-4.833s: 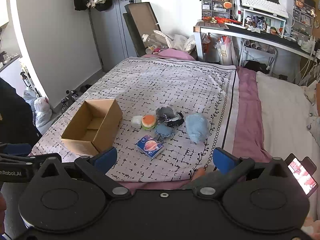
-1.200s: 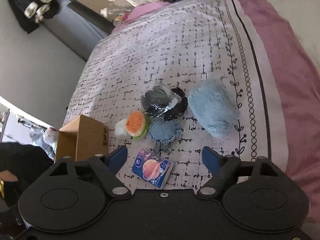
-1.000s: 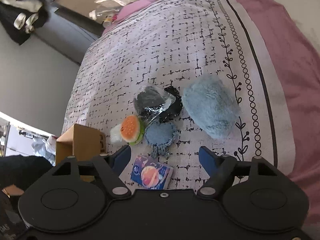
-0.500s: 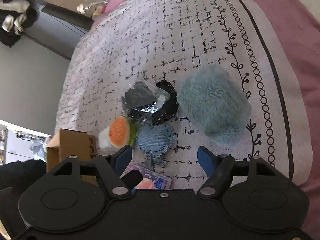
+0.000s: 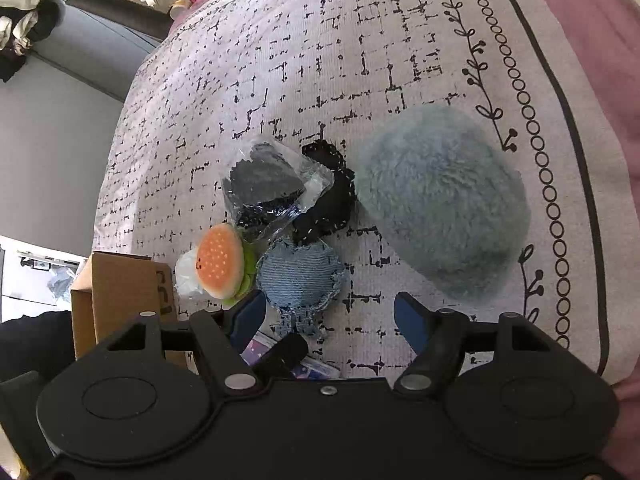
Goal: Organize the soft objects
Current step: 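Lower the left tool onto the blue tissue pack while the right tool approaches the denim pouch, then close the left tool on the tissue pack while the right tool grasps the denim pouch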
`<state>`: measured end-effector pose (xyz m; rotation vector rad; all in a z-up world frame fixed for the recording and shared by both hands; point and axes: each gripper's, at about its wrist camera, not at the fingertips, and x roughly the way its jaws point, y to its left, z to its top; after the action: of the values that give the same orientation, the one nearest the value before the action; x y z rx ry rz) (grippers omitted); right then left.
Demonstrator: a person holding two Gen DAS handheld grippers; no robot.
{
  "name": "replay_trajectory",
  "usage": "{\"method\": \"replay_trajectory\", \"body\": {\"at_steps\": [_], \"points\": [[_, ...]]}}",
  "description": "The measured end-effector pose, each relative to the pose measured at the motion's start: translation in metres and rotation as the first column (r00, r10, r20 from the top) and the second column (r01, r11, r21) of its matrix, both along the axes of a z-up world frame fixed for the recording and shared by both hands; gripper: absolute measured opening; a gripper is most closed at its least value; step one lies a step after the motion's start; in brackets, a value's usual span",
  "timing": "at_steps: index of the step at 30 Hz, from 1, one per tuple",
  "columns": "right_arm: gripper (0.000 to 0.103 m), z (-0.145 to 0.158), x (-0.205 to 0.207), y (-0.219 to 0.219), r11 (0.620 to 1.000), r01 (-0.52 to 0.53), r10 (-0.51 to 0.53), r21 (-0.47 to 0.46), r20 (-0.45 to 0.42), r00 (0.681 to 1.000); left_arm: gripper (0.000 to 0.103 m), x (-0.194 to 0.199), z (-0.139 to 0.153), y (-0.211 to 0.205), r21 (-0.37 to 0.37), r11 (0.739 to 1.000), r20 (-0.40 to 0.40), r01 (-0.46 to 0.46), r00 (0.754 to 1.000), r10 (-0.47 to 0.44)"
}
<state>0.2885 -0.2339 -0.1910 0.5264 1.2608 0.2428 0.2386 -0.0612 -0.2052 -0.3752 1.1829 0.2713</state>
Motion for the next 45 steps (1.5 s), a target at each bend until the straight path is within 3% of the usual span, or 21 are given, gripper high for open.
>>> {"method": "replay_trajectory", "body": {"at_steps": [7, 9, 13, 17, 34, 39, 45], "points": [[0.065, -0.005, 0.003, 0.009, 1.0, -0.01, 0.01, -0.016, -0.015, 1.0, 0.094, -0.011, 0.001, 0.003, -0.007, 0.999, -0.017, 0.036, 0.999, -0.036], [0.065, -0.005, 0.003, 0.012, 1.0, -0.018, 0.018, -0.022, -0.013, 1.0, 0.088, -0.014, 0.001, 0.005, -0.003, 0.999, -0.013, 0.042, 0.999, -0.042], [0.065, -0.005, 0.004, 0.019, 0.999, -0.032, 0.032, -0.034, -0.008, 0.999, 0.065, -0.019, 0.006, 0.011, -0.014, 0.999, 0.009, 0.04, 0.999, -0.04], [0.065, -0.005, 0.004, 0.023, 0.998, -0.037, 0.037, -0.052, 0.0, 0.999, 0.06, -0.021, 0.009, 0.019, -0.043, 0.998, 0.034, 0.044, 0.998, -0.043], [0.068, -0.012, 0.014, 0.054, 0.976, -0.094, 0.103, -0.196, 0.036, 0.994, 0.059, -0.018, 0.022, 0.036, -0.06, 0.996, 0.074, 0.062, 0.996, -0.057], [0.029, -0.01, 0.011, 0.056, 0.956, -0.117, 0.14, -0.268, 0.068, 0.988, 0.059, -0.019, 0.023, 0.042, -0.058, 0.997, 0.072, 0.051, 0.996, -0.047], [0.019, -0.003, 0.003, 0.044, 0.981, -0.102, 0.117, -0.167, 0.084, 0.99, 0.059, -0.023, 0.036, 0.043, -0.058, 0.997, 0.094, 0.053, 0.994, -0.048]]}}
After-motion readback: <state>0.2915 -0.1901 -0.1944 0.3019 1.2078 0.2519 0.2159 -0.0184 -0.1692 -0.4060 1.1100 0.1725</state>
